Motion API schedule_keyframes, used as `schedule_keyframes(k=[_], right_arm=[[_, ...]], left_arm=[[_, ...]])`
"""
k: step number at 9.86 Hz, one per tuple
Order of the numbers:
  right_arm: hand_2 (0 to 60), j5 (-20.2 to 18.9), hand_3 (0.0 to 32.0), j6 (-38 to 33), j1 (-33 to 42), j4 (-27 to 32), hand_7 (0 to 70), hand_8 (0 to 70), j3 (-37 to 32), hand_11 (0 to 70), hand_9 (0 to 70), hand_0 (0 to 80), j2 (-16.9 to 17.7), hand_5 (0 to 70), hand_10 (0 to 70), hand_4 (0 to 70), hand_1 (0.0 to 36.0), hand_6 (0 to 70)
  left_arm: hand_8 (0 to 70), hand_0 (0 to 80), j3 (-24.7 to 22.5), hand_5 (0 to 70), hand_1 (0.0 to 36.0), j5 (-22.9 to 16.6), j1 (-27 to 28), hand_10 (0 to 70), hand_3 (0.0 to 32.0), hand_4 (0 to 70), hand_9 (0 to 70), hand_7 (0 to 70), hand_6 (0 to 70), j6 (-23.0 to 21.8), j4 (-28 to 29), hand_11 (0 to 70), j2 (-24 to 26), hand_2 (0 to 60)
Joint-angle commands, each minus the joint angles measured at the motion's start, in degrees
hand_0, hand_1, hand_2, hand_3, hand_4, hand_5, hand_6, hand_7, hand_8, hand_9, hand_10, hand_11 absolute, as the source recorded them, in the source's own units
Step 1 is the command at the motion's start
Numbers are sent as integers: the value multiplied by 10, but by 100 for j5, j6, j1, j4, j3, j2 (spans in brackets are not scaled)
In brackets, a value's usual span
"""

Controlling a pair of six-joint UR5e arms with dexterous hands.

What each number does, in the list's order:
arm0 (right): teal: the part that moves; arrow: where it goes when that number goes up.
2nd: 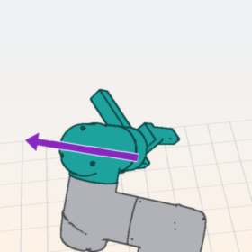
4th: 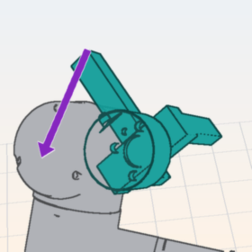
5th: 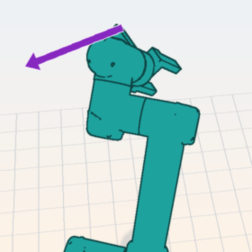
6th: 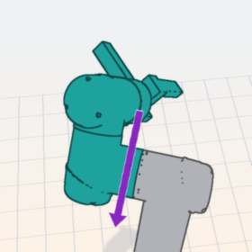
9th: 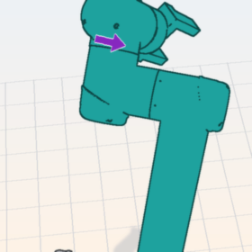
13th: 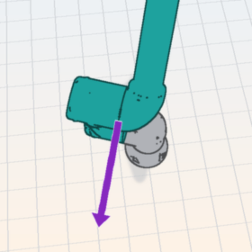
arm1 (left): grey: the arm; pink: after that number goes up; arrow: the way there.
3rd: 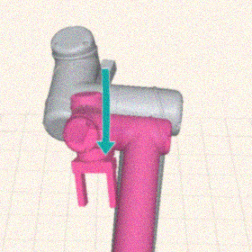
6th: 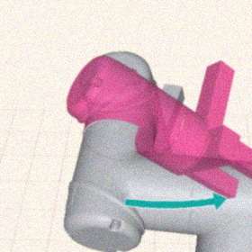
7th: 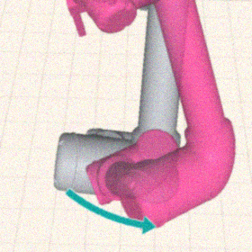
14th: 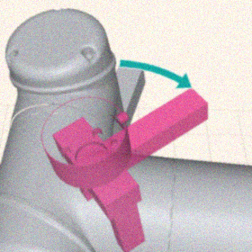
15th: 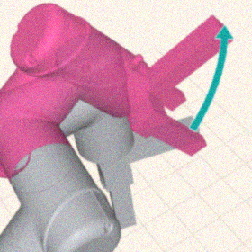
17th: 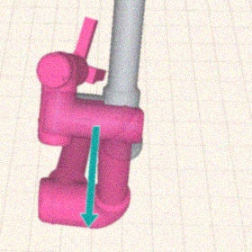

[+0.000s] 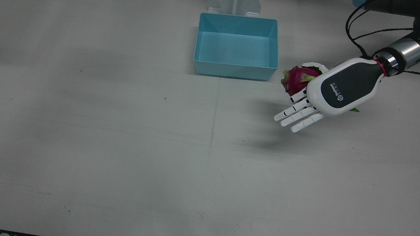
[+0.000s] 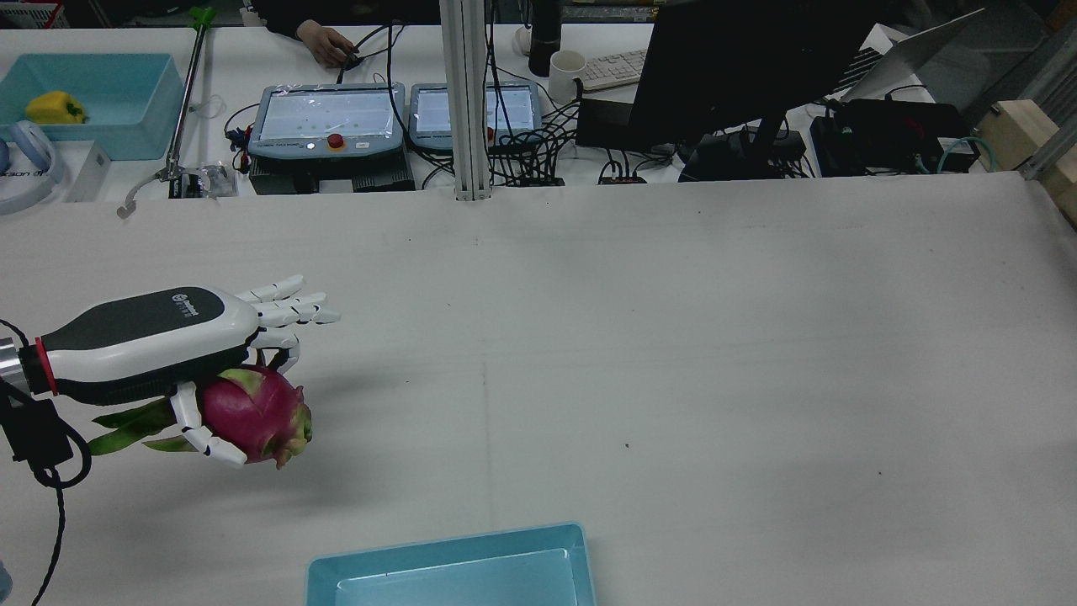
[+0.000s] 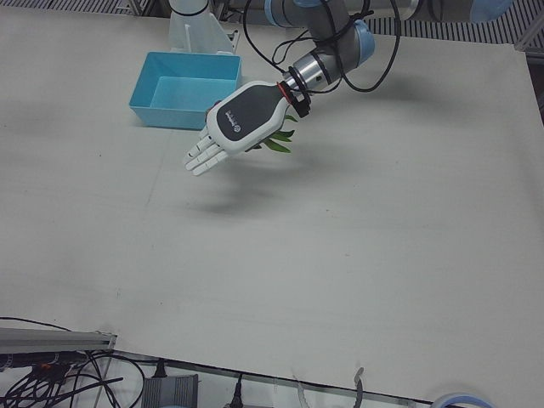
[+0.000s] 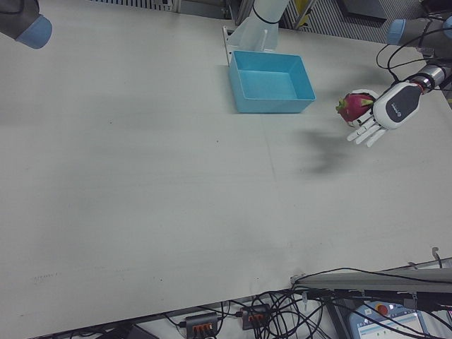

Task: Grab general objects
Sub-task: 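Lift the dragon fruit with the left hand off the table, then carry the dragon fruit with the left hand toward the blue tray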

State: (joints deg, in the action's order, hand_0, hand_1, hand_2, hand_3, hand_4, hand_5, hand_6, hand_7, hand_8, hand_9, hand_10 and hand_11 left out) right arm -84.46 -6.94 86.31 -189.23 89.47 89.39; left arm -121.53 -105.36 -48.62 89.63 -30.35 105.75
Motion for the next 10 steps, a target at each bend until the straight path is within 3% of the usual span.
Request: schedule_keyframes(k=[1,3,5,10], right_arm=[[0,0,0,0,0,0,0,0,0,0,0,0,0,0,0,0,0,0],[0,-9,0,0,0,0,0,0,0,0,0,0,0,0,0,0,0,0],[0,0,0,0,0,0,0,0,0,0,0,0,0,0,0,0,0,0],[0,0,0,0,0,0,0,0,0,0,0,0,0,0,0,0,0,0]], left_arm=[[115,458,-230,669,129,-46,317,0,0,428,16,154,71,-156,-32,0,16,379],[122,472,-677,697,158,-2,519,0,0,466,23,185,86,-209,-163,0,16,424],[124,487,-784,700,179,7,564,0,0,511,25,199,95,-235,-278,0,16,451],[119,503,-784,700,191,24,1056,0,0,546,26,203,100,-1130,-278,0,33,434]])
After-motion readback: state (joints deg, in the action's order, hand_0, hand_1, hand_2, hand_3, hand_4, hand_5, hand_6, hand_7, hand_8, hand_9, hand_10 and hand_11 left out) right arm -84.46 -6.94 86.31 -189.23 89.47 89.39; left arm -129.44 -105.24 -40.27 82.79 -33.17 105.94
